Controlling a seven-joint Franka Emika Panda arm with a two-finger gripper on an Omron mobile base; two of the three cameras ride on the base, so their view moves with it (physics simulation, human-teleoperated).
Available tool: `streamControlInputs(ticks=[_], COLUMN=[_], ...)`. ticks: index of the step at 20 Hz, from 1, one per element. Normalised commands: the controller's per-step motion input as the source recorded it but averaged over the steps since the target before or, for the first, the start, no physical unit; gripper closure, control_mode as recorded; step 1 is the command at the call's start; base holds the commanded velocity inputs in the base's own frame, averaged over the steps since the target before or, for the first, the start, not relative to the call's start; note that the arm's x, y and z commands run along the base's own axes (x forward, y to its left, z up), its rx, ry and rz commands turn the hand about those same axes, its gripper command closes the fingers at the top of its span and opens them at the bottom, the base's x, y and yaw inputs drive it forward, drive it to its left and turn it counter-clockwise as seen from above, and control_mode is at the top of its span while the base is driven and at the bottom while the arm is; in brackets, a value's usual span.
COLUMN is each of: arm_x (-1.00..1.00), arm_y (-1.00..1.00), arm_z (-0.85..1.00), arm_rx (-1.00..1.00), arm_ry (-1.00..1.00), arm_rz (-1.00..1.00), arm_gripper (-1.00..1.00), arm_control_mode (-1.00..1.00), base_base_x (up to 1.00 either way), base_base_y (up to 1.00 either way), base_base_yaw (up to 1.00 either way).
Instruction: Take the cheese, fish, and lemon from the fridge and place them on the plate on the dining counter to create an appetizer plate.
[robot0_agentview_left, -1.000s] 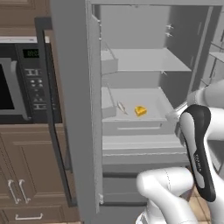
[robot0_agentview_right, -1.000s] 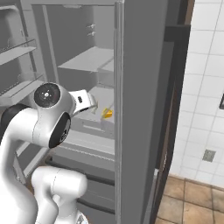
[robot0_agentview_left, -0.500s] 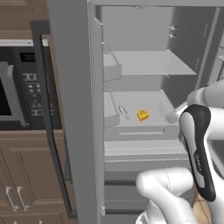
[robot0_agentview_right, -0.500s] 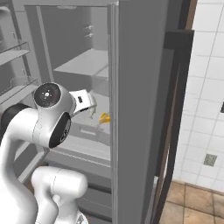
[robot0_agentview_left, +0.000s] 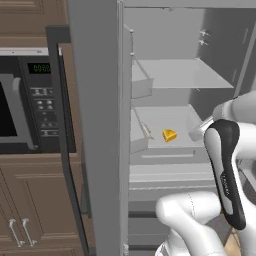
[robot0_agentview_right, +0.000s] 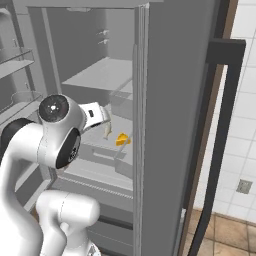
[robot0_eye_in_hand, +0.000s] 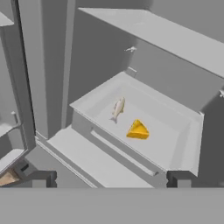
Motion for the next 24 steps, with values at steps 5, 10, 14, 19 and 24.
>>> streamControlInputs(ticks=[5,10,14,19,24], arm_x=[0.05,0.01,0.13,0.19,0.17], arm_y=[0.08,0.0,0.0,-0.24,-0.35], arm_z=[-0.13,-0.18,-0.25,-0.17,-0.28], arm_rx=[-0.02,0.0,0.0,0.02,0.09], arm_ry=[0.0,0.0,0.01,0.13,0.16], arm_rz=[-0.1,-0.19,-0.2,-0.15,-0.08], arm_gripper=[-1.0,-1.0,-1.0,-1.0,-1.0], arm_control_mode=[-1.0,-1.0,-1.0,-1.0,-1.0], base_base_x=[0.0,0.0,0.0,0.0,0.0], base_base_y=[0.0,0.0,0.0,0.0,0.0], base_base_yaw=[0.0,0.0,0.0,0.0,0.0])
